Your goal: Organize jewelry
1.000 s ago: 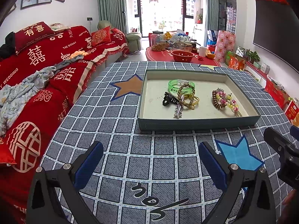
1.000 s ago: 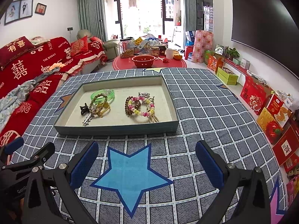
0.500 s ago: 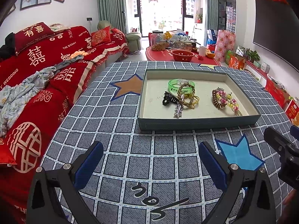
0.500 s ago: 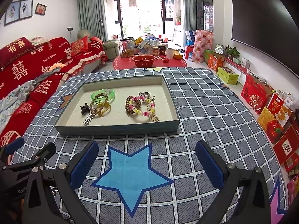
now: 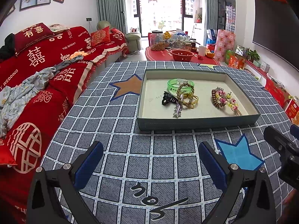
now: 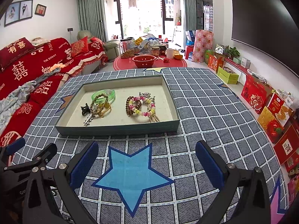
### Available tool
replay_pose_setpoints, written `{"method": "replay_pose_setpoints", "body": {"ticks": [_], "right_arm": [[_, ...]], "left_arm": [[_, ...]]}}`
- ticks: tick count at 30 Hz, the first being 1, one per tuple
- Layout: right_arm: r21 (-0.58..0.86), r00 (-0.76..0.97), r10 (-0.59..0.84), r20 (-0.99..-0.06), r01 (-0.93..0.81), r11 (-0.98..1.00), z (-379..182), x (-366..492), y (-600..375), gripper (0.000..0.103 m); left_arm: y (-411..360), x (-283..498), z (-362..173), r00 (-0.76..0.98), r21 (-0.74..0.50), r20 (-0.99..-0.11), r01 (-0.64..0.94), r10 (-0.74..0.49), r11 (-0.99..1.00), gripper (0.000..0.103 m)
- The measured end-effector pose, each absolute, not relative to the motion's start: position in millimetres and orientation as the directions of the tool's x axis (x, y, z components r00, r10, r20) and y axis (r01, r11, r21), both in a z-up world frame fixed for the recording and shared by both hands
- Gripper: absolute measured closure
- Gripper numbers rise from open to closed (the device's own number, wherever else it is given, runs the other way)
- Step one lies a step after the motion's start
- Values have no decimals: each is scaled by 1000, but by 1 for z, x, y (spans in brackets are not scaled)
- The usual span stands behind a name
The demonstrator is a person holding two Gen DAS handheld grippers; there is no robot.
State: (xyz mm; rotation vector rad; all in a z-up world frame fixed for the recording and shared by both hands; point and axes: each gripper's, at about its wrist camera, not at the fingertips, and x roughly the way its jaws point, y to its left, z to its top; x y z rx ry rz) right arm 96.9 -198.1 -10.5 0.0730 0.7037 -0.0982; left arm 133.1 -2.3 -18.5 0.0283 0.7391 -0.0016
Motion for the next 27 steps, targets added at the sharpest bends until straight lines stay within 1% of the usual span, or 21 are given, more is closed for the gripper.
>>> {"method": "replay_pose_setpoints", "body": {"ticks": [27], "right_arm": [[34, 758, -65, -649, 114, 993, -11, 97, -199, 0]], "left_arm": [[0, 132, -19, 737, 31, -676, 9, 14, 999, 0]]}}
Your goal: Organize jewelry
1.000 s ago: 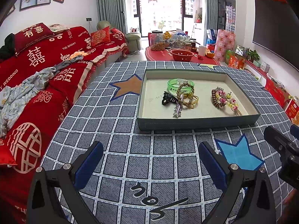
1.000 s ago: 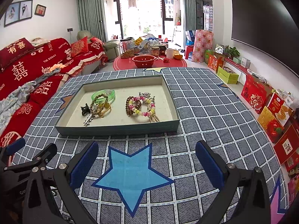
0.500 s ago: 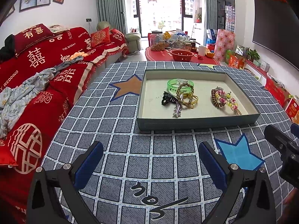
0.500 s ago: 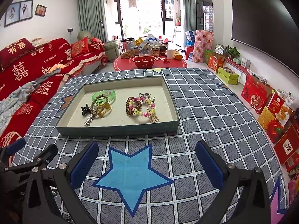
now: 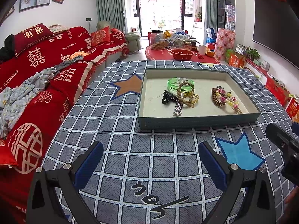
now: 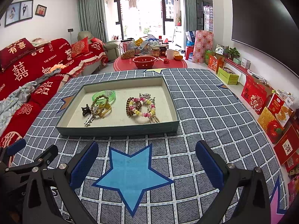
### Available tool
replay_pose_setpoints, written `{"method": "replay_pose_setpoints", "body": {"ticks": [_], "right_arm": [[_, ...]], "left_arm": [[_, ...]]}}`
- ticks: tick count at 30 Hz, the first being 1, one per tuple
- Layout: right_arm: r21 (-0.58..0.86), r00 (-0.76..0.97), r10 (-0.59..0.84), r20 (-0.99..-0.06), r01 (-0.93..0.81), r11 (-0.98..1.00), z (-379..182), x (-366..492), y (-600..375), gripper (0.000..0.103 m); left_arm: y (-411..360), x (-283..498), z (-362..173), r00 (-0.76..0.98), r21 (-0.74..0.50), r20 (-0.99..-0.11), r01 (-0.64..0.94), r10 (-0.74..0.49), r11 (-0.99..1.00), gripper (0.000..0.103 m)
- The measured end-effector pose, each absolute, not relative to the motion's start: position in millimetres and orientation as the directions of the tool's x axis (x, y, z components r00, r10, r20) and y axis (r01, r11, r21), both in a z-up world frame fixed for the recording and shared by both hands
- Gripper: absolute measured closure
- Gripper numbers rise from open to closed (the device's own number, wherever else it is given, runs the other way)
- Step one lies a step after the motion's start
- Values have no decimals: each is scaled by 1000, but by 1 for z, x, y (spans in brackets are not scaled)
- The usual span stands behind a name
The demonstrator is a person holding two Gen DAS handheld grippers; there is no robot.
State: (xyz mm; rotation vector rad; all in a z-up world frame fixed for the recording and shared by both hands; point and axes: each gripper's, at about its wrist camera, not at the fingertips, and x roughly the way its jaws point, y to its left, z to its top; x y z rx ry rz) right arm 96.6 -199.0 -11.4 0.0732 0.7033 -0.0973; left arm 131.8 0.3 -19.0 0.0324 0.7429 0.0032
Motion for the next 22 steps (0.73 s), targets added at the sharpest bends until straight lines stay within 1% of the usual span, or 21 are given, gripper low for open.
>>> {"method": "replay_pose_setpoints", "body": {"ticks": [12, 22], "right_arm": [[34, 758, -64, -649, 113, 993, -13, 96, -198, 0], [35, 758, -64, -650, 114, 993, -13, 96, -198, 0]], "left_arm": [[4, 133, -23, 725, 21, -689, 11, 7, 1000, 0], [5, 133, -22, 736, 35, -677, 29, 2, 999, 0]]}}
